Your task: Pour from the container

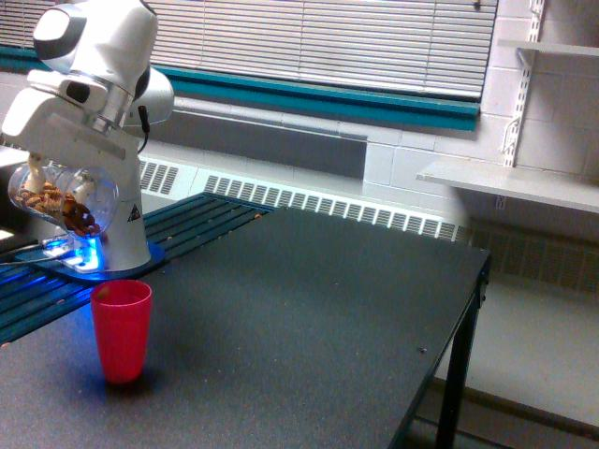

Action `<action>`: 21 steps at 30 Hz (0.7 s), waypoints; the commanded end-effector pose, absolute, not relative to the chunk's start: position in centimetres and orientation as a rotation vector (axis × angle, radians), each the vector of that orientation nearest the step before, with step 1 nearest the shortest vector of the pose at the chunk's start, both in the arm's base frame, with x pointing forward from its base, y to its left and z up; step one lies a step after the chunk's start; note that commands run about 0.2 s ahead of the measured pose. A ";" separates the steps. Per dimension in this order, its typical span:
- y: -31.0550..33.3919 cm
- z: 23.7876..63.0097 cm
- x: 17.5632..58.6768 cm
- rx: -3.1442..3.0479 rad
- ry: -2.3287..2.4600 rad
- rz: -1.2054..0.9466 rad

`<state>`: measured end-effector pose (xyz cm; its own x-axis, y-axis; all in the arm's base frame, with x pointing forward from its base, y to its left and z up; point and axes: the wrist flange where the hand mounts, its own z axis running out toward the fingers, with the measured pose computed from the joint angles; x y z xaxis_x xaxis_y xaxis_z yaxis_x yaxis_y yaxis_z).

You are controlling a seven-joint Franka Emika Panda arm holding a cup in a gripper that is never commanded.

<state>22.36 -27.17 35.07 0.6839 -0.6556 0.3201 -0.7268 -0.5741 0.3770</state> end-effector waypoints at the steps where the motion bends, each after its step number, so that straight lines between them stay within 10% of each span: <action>1: -27.3 35.4 22.8 2.404 -1.049 0.213; 21: -26.9 35.1 22.6 2.407 -0.992 0.171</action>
